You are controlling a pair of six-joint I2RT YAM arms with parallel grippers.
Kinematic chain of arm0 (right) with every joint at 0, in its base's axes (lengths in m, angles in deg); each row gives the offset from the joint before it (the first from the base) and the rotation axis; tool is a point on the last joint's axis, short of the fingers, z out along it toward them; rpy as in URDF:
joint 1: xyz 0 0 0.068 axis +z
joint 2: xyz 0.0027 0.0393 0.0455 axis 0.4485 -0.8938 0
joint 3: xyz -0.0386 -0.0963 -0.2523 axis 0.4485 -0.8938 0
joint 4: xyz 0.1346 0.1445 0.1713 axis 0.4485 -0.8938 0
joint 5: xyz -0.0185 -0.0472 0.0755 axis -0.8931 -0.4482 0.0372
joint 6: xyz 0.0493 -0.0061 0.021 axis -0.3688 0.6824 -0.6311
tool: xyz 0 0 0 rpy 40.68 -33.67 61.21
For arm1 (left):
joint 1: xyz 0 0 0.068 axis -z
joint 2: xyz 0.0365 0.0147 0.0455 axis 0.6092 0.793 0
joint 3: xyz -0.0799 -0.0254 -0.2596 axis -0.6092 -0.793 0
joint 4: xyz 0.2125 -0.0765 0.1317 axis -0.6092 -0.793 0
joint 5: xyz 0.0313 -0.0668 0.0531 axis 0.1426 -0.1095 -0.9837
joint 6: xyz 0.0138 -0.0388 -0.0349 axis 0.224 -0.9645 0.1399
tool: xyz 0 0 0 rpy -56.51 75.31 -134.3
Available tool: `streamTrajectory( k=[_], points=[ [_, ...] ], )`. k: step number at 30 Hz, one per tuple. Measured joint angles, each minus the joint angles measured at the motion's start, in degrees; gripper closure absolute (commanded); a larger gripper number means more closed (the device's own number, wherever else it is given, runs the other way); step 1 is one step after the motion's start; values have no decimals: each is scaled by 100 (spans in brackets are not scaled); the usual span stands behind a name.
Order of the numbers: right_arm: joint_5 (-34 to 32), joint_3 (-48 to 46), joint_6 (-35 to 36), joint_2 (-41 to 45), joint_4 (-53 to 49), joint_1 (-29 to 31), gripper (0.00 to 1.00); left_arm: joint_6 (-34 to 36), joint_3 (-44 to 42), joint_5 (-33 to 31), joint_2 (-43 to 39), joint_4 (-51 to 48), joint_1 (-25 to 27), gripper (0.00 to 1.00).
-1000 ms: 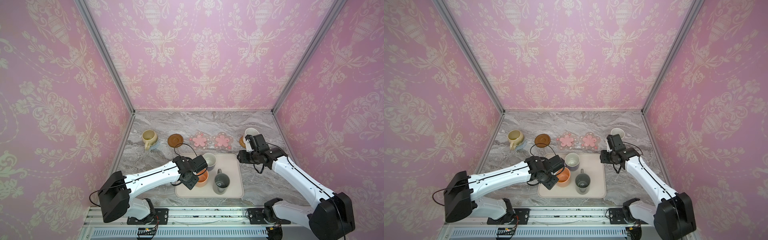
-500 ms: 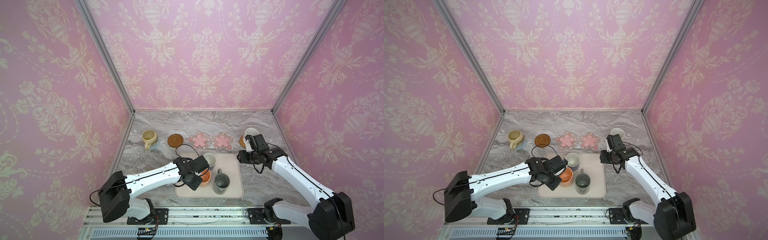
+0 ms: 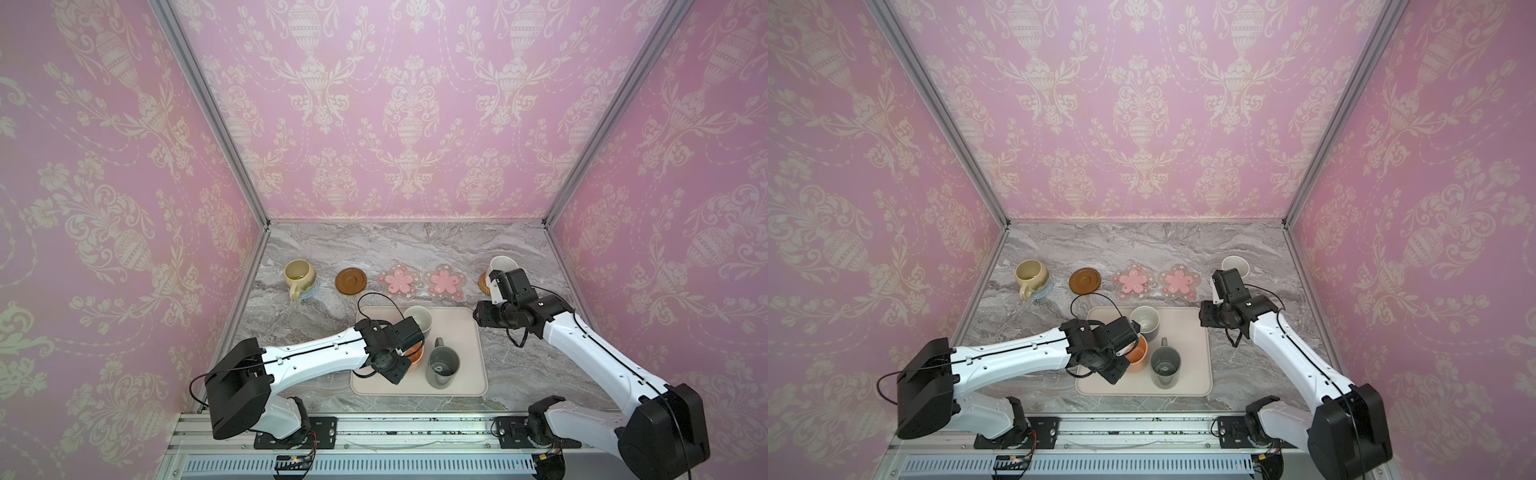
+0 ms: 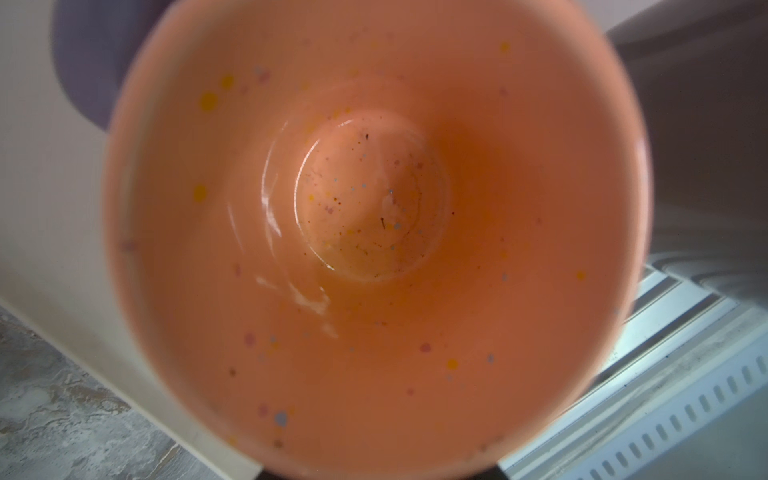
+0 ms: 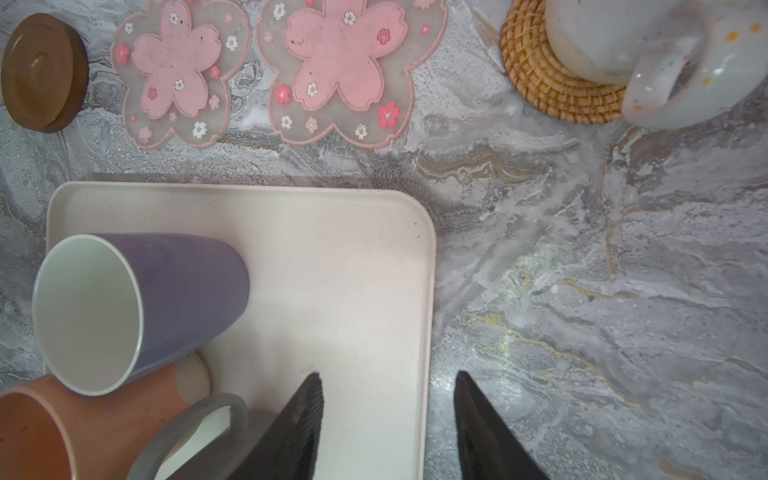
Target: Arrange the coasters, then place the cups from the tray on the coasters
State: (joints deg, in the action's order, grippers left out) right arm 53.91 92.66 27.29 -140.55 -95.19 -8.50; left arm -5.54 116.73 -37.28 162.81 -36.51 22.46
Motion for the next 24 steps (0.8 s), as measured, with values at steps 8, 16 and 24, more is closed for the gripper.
streamTrajectory(
  k=[8, 16, 24],
  points=[
    [2, 0, -2, 0, 2, 0, 47, -162, 0, -79, 4, 76, 26, 73],
    [13, 0, -17, 0, 2, 33, 46, -229, -22, -229, -2, 85, 48, 85],
    [13, 0, -26, 0, 2, 50, 46, -229, -96, -267, -90, 101, 52, 95]
  ],
)
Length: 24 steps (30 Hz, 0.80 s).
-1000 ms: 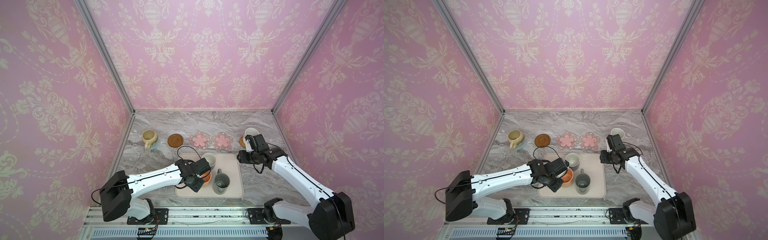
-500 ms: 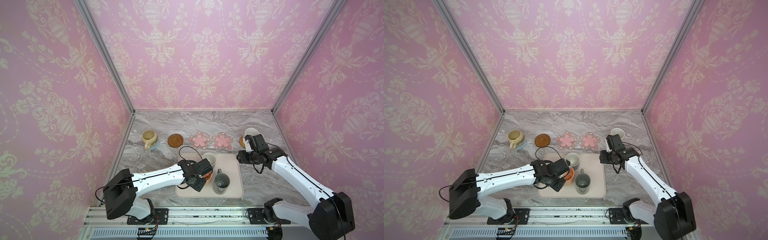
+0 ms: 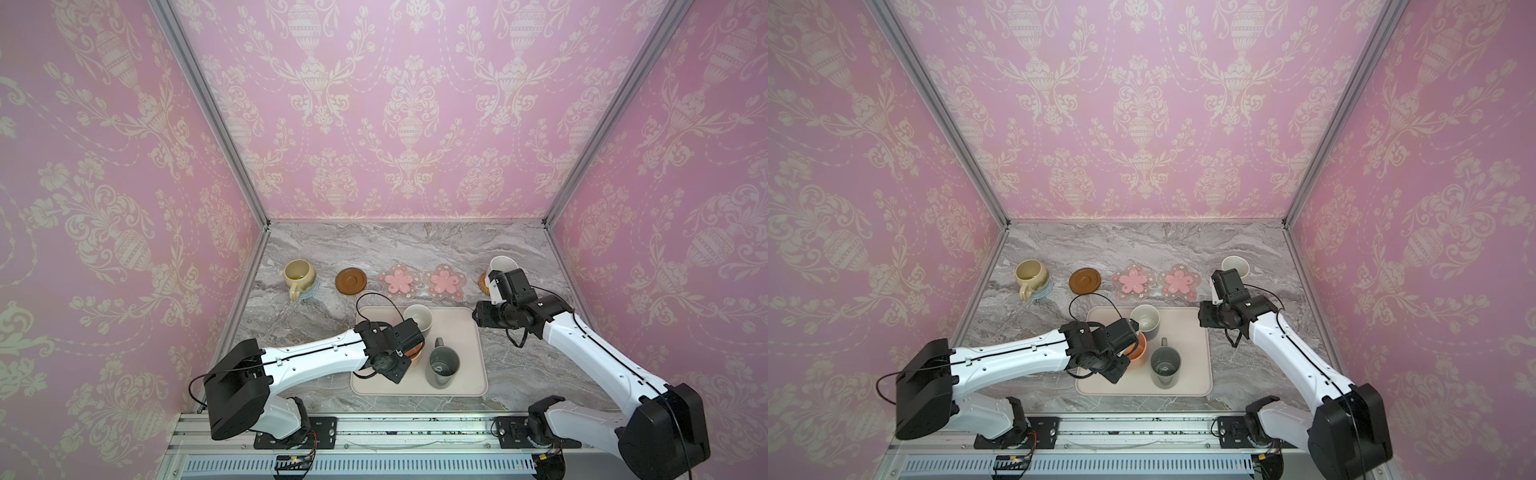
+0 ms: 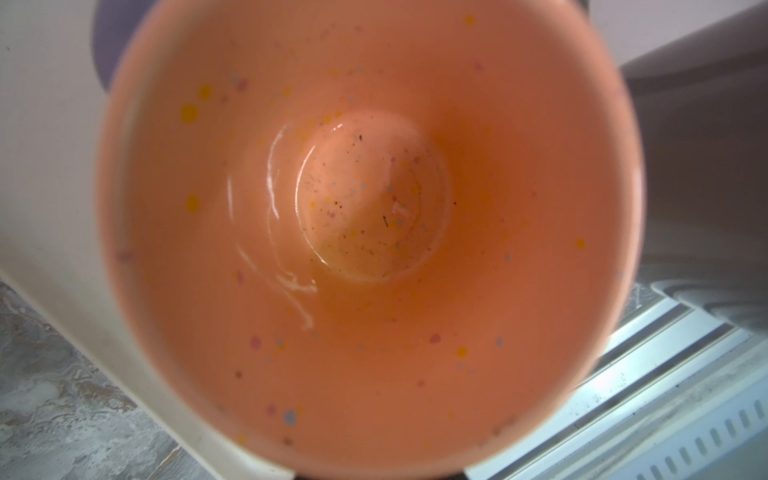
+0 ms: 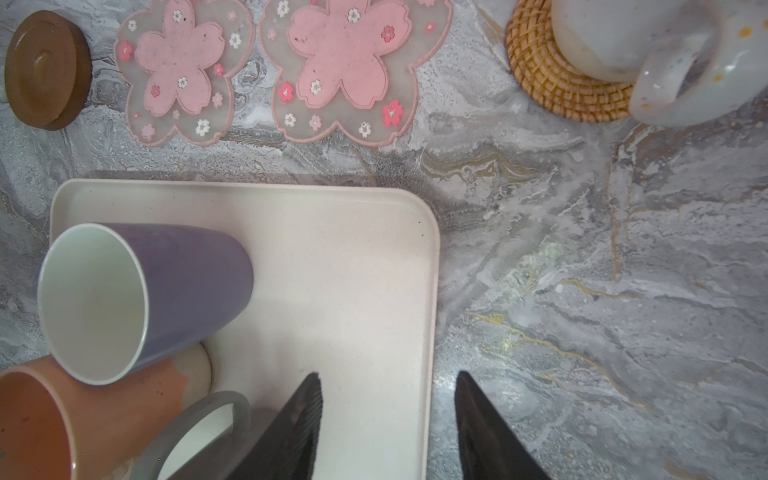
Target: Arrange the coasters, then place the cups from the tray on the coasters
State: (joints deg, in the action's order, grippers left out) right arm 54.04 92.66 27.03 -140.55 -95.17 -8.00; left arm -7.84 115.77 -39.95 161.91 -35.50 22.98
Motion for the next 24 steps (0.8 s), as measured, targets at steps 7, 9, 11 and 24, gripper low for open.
streamTrajectory(
  k=[7, 9, 11, 24],
  points=[
    [2, 0, -98, 0, 0, 52, 46, -74, -120, -114, -326, -304, 0, 100],
    [0, 0, -120, 0, 0, 63, 46, -103, -127, -129, -452, -450, 0, 100],
    [0, 0, -122, 0, -2, 72, 46, -131, -127, -157, -573, -610, 0, 100],
    [-2, 0, -122, 0, 0, 107, 46, -302, -63, -621, -1084, -1388, -103, 100]
  ],
)
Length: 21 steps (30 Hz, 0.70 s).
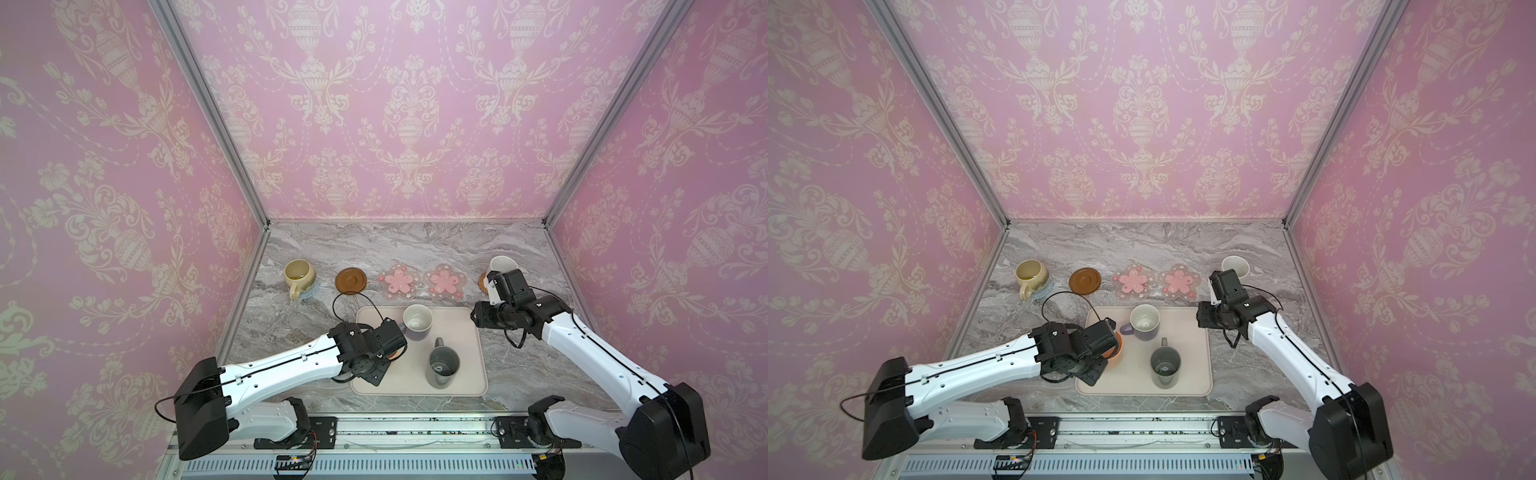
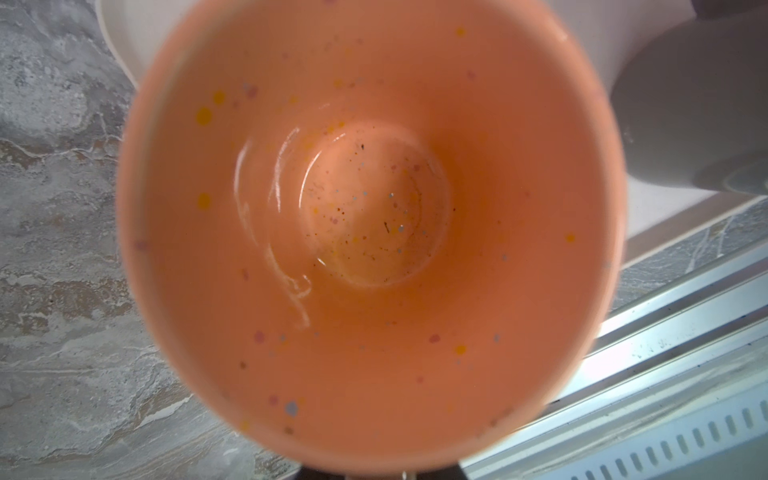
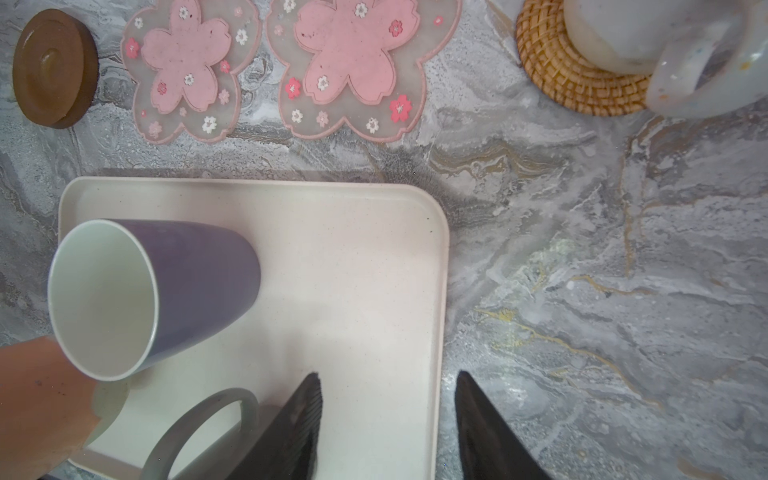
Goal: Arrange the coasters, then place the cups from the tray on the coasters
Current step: 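Swing the held peach mug over the brown wooden coaster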
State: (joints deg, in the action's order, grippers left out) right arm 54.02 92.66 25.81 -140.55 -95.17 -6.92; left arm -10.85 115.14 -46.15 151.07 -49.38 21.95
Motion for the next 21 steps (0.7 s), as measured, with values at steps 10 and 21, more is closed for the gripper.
streamTrajectory(
  k=[10, 21],
  points=[
    [-15, 0, 4, 0, 0, 9, 46, -20, 164, -116, -247, -179, -710, 100],
    [-22, 0, 9, -13, -2, 9, 46, 173, 334, -153, -243, 11, -1543, 100]
  ],
)
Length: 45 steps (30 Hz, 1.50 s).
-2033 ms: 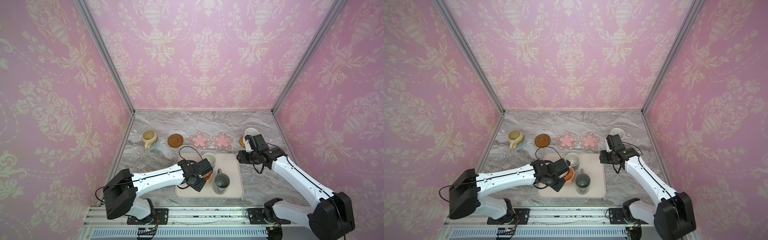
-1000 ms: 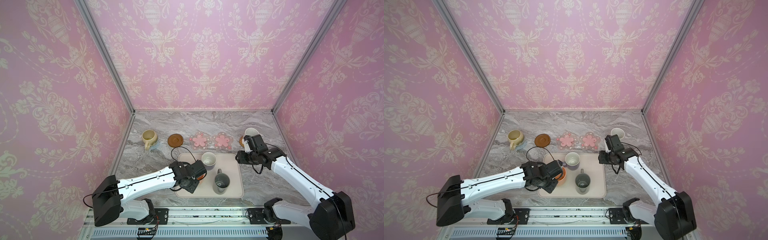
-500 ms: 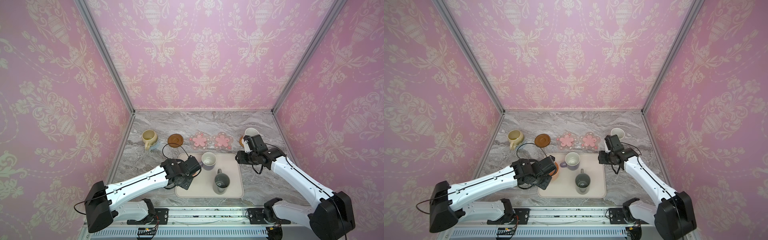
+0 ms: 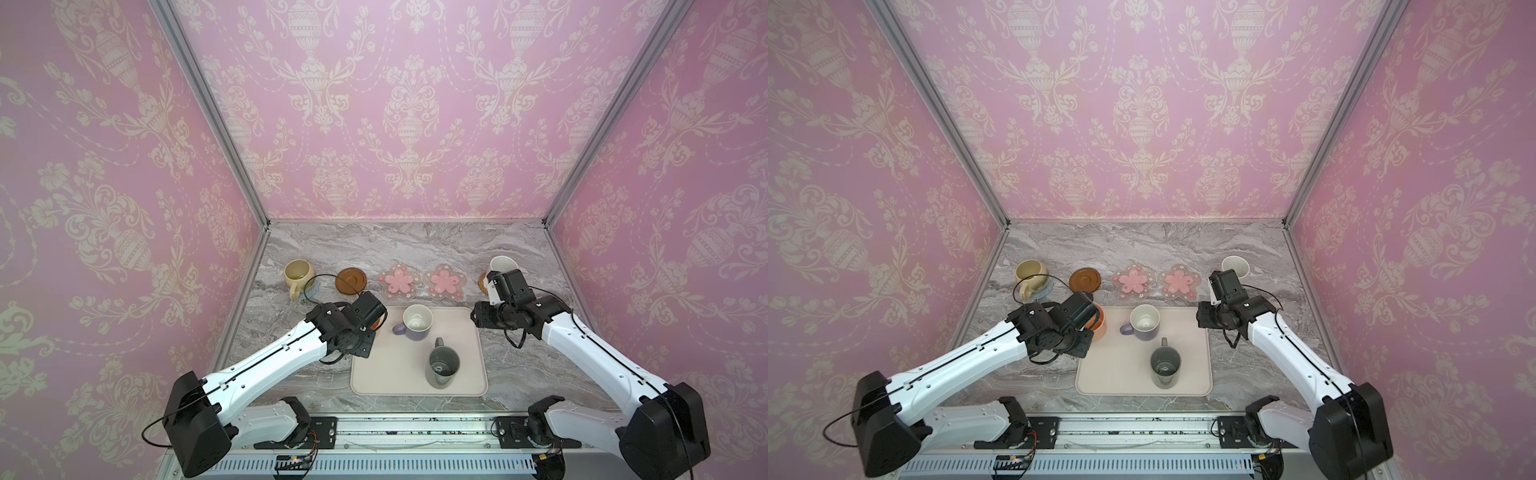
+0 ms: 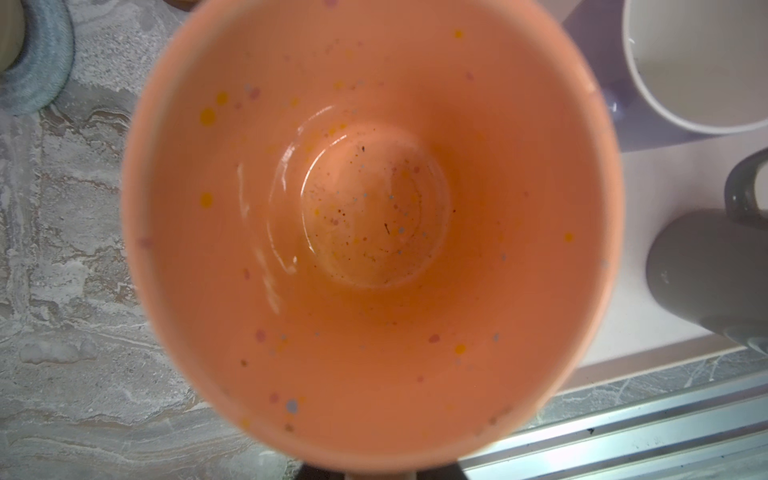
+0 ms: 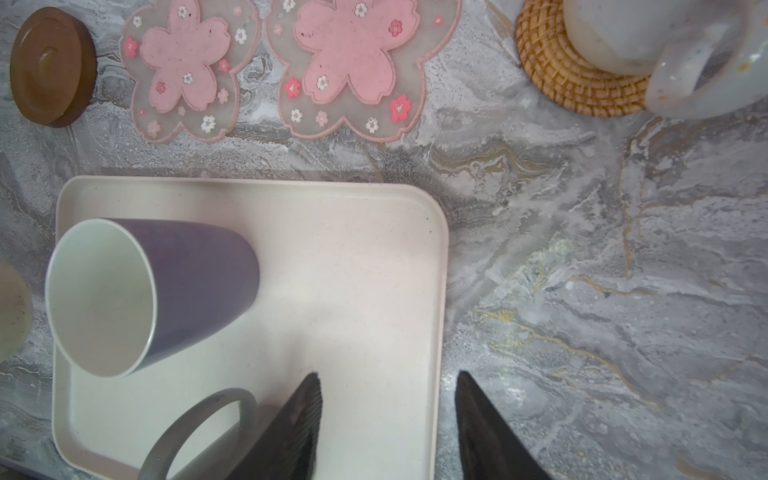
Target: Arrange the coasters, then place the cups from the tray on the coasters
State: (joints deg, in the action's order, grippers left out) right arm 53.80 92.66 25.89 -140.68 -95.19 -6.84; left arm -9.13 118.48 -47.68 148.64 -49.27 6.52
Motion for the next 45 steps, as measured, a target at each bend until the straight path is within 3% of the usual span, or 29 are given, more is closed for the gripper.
streamTrajectory(
  k=[10, 23, 37, 45],
  points=[
    [-127, 0, 39, -28, -4, 0, 46, 424, 452, 7, 404, 188, -807, 100],
    [-352, 188, 260, -74, -328, 0, 45, 767, 822, 146, 1034, 551, -1213, 100],
    [-592, 376, 319, -74, -590, 0, 44, 1060, 1316, 551, 1827, 870, -2205, 100],
    [-643, 774, 365, -282, -660, 0, 44, 1167, 1821, 562, 2441, 946, -2404, 100]
  ],
)
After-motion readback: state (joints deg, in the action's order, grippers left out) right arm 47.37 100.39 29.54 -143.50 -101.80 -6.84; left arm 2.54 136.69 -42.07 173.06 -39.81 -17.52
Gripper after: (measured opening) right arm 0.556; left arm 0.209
